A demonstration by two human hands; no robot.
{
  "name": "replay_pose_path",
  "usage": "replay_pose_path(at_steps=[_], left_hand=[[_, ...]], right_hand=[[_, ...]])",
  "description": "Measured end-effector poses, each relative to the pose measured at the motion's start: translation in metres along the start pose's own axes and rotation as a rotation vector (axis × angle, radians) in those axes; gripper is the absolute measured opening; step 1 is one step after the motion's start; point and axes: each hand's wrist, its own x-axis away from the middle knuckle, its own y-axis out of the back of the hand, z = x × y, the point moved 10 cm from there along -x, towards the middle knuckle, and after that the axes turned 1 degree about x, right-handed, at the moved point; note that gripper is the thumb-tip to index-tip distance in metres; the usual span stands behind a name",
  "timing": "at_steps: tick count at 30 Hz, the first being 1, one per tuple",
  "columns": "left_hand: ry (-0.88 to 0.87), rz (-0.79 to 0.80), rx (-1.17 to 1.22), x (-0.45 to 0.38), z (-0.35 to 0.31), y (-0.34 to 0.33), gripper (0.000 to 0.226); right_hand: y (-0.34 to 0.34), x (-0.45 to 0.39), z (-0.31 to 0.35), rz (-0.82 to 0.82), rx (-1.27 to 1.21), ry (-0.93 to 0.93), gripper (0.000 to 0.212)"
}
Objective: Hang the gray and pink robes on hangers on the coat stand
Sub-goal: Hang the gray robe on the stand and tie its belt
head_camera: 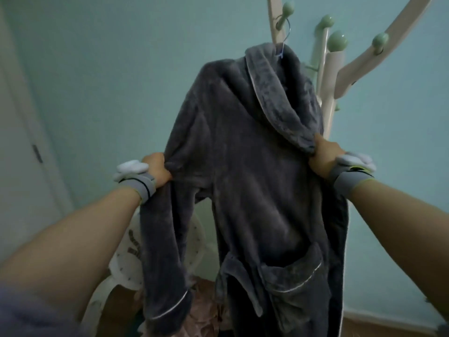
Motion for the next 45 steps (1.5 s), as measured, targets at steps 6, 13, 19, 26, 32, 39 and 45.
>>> replay_pose_path(at_steps=[6,13,19,26,32,39,45], left_hand=[[0.094,0.178,0.203,0.055,0.035,-0.084,0.024],[-0.019,0.356,0.194,0.078,0.026,-0.119,0.023],[-0.022,0.33,0.18,0.086,0.025,-0.106,0.023],[-0.017,0.306,0.313,0.1,0.036,-0.09,0.029],[0.089,0.186,0.418,0.099,0.051,-0.071,0.023],[0.103,0.205,0.335,0.096,0.052,-0.063,0.016],[0.195,0.198,0.336,0.097,0.033,-0.072,0.019]], right_hand=[[-0.093,0.037,-0.038,0.257,0.097,-0.205,0.049],[-0.136,0.124,0.046,0.27,0.02,0.242,0.014],[-0.26,0.235,0.11,0.776,-0.221,0.243,0.05],[-0.338,0.256,0.078,0.9,-0.049,-0.18,0.062],[-0.324,0.235,0.087,0.927,-0.597,-0.294,0.094],[-0.327,0.255,0.091,1.0,-0.842,-0.509,0.04],[-0.312,0.233,0.082,1.079,-0.745,-0.437,0.047]])
